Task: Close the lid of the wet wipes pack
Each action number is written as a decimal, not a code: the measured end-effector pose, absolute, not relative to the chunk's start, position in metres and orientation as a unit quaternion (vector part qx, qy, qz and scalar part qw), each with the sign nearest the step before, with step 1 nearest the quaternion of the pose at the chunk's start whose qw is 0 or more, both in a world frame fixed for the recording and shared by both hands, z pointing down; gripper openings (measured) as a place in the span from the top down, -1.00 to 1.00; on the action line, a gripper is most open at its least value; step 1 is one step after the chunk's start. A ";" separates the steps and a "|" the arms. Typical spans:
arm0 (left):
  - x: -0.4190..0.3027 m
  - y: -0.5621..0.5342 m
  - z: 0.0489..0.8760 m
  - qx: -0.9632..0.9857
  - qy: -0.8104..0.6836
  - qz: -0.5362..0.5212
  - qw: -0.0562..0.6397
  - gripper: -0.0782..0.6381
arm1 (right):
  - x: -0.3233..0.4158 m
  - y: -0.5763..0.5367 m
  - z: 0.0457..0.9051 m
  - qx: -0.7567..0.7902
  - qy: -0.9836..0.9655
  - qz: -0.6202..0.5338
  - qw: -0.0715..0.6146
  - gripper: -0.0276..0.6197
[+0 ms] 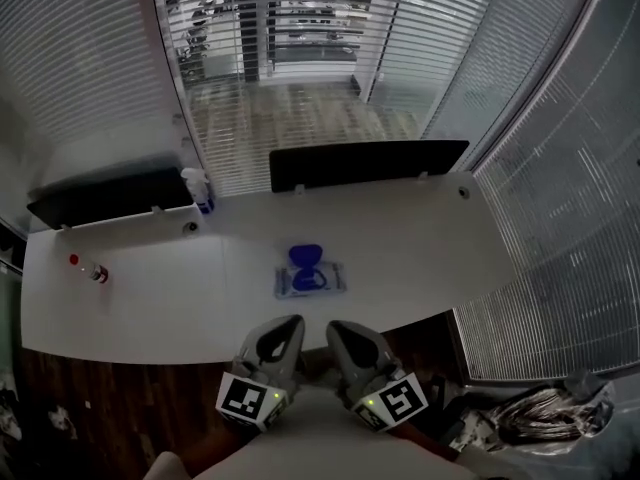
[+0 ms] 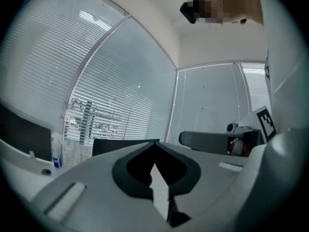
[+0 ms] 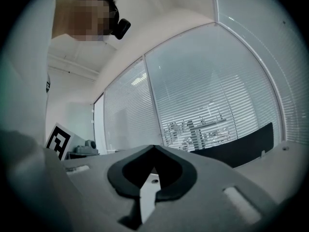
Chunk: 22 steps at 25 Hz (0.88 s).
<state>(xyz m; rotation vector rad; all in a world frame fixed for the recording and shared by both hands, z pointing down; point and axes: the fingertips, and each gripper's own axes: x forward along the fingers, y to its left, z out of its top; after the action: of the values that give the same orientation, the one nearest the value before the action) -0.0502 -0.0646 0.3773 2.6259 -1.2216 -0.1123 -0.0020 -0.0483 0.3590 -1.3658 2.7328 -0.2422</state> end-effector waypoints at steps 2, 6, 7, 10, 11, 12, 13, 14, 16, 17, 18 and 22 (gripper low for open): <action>-0.051 -0.070 0.379 0.898 -0.421 -0.039 0.123 0.77 | 0.000 -0.054 0.359 -0.449 0.889 -0.079 0.040 0.91; -0.049 -0.086 0.383 0.895 -0.421 -0.043 0.144 0.77 | 0.011 -0.075 0.363 -0.458 0.884 -0.081 0.044 0.91; -0.046 -0.089 0.383 0.895 -0.420 -0.043 0.141 0.77 | 0.014 -0.078 0.362 -0.459 0.884 -0.079 0.045 0.91; -0.039 -0.097 0.382 0.896 -0.424 -0.039 0.127 0.77 | 0.022 -0.086 0.362 -0.454 0.887 -0.074 0.045 0.91; -0.037 -0.101 0.381 0.895 -0.426 -0.038 0.126 0.77 | 0.023 -0.089 0.362 -0.452 0.888 -0.075 0.044 0.91; -0.035 -0.104 0.381 0.894 -0.428 -0.037 0.127 0.77 | 0.023 -0.092 0.362 -0.449 0.889 -0.076 0.044 0.91; -0.034 -0.108 0.381 0.893 -0.430 -0.037 0.127 0.77 | 0.023 -0.096 0.363 -0.446 0.891 -0.076 0.042 0.91; -0.034 -0.111 0.382 0.892 -0.432 -0.036 0.129 0.77 | 0.022 -0.100 0.362 -0.442 0.893 -0.076 0.041 0.91; -0.032 -0.116 0.386 0.891 -0.433 -0.036 0.129 0.77 | 0.020 -0.105 0.362 -0.435 0.896 -0.076 0.037 0.91; -0.031 -0.117 0.387 0.892 -0.433 -0.036 0.127 0.77 | 0.019 -0.107 0.362 -0.432 0.898 -0.075 0.037 0.91; -0.029 -0.119 0.386 0.892 -0.433 -0.035 0.125 0.77 | 0.020 -0.108 0.361 -0.430 0.899 -0.073 0.036 0.91; -0.022 -0.121 0.385 0.894 -0.432 -0.027 0.118 0.77 | 0.026 -0.113 0.364 -0.431 0.899 -0.074 0.037 0.91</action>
<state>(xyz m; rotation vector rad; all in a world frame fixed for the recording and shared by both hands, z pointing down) -0.0218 -0.1206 0.3852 2.6146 -1.2622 -0.0781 0.0258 -0.1128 0.3642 -1.3227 2.7587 -0.2277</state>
